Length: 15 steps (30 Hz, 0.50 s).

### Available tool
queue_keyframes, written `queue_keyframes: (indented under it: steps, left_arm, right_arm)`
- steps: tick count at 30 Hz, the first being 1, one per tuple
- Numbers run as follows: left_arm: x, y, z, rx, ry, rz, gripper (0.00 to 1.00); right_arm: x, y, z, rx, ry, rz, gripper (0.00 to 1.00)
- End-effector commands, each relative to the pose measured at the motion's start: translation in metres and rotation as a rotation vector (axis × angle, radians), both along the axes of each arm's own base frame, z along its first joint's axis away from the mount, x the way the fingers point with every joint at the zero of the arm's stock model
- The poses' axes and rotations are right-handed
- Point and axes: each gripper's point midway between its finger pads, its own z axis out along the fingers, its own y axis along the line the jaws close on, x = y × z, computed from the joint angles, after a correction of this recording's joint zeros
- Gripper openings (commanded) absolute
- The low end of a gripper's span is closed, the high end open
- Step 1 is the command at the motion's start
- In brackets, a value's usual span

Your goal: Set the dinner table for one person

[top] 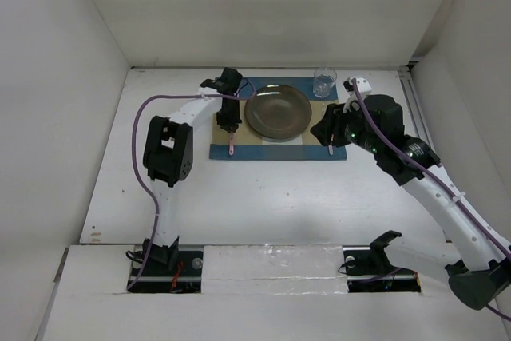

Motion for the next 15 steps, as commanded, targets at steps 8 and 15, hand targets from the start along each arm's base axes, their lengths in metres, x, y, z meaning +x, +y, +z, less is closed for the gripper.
queue_keyframes:
  steps: [8,15]
  left_arm:
    - [0.011,0.008,0.001,0.037,-0.009,0.001,0.0]
    - [0.011,0.014,-0.005,0.055,0.014,0.012,0.0]
  right_arm:
    - [0.001,0.009,0.016,0.032,-0.031,0.027,0.53]
    - [0.001,0.009,0.016,0.032,-0.031,0.027,0.53]
